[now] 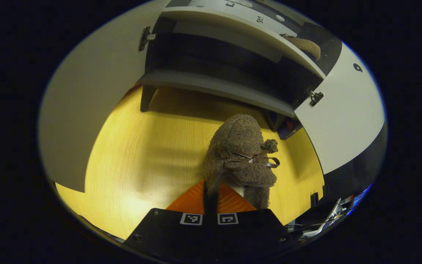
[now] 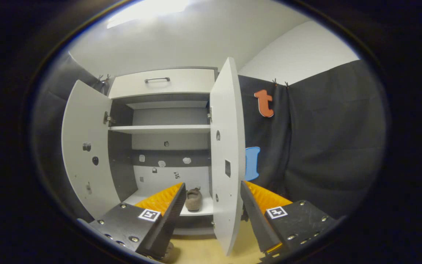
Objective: Grab one shoe with the right hand and put it into the shoe cabinet, grab the other shoe with the left hand and put it into the shoe cabinet; then close the right door with the right hand and the left door with the left hand.
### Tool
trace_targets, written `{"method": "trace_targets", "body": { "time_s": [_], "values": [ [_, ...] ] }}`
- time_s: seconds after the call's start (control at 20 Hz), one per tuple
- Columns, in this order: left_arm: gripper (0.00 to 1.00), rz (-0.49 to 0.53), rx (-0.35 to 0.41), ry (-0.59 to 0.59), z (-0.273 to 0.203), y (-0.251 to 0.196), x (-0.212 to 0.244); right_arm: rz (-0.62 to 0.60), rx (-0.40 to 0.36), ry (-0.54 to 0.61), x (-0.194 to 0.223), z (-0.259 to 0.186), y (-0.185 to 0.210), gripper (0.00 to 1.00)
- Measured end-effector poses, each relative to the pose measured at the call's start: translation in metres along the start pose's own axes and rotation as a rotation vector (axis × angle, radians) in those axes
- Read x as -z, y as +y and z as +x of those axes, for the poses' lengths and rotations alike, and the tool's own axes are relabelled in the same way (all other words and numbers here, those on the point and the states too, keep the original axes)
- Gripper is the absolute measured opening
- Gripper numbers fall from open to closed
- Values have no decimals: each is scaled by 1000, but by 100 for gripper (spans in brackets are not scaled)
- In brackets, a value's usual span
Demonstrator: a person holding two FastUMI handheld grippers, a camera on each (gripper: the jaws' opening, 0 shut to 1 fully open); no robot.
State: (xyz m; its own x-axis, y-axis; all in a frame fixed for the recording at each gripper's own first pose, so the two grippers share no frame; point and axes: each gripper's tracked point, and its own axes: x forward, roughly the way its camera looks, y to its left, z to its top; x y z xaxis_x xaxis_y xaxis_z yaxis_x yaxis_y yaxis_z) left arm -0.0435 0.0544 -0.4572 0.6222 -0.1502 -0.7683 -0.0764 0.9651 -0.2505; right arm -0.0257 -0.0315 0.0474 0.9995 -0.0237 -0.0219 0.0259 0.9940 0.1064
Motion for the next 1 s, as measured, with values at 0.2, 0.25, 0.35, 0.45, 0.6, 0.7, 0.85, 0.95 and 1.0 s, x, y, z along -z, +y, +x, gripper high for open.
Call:
{"method": "trace_targets", "body": {
  "time_s": [0.2, 0.25, 0.35, 0.45, 0.6, 0.7, 0.85, 0.95, 1.0],
  "values": [
    [1, 13, 42, -144, -50, -11, -67, 7, -38, -6, 2, 5, 14, 90],
    [1, 16, 59, -182, -59, -19, -88, 12, -46, -7, 3, 6, 16, 90],
    [1, 20, 90, -249, -67, -45, -132, 20, -51, -15, 3, 7, 18, 89],
    [1, 30, 125, -315, -73, -66, -172, 25, -51, -19, 3, 6, 17, 90],
    [0, 64, 148, -380, -75, -85, -222, 32, -39, -31, 0, 1, 13, 90],
    [1, 54, 167, -425, -77, -97, -258, 23, -19, -36, -1, -2, 5, 89],
    [1, 57, 167, -472, -75, -109, -308, 20, 19, -40, -2, -11, -8, 89],
    [1, 76, 154, -507, -67, -115, -339, 23, 49, -43, -2, -16, -19, 89],
    [1, 80, 144, -518, -64, -116, -352, 18, 64, -43, -1, -19, -25, 89]
  ]
}}
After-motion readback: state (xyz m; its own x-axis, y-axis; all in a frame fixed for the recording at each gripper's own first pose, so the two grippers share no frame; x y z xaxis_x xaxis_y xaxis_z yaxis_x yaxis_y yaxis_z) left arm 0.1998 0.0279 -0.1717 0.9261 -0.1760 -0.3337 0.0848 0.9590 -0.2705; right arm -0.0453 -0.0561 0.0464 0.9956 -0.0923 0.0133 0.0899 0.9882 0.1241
